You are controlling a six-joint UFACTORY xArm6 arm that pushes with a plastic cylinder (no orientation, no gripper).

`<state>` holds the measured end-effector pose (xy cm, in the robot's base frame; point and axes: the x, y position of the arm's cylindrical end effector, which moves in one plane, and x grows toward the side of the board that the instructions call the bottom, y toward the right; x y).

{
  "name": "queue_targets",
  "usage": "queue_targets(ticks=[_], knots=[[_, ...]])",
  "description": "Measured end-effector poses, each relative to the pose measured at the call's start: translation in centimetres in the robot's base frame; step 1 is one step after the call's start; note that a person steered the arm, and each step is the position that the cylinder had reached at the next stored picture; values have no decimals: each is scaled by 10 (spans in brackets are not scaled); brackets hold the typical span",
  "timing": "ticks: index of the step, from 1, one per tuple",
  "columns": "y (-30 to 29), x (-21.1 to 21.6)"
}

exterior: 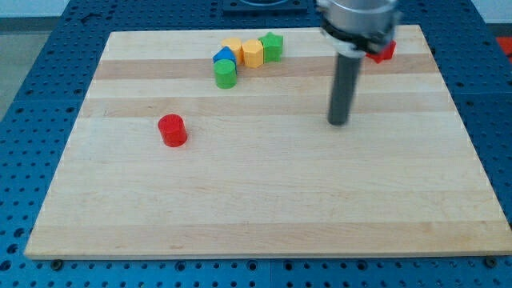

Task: Move your arm to the center left

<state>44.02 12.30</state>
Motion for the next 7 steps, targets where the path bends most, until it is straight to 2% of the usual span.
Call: queue_targets(ticks=[1, 2, 4, 5, 6, 7], knots=[[0, 34], [0, 140], [-44, 179], [-55, 178], [-124, 179], [-152, 174]])
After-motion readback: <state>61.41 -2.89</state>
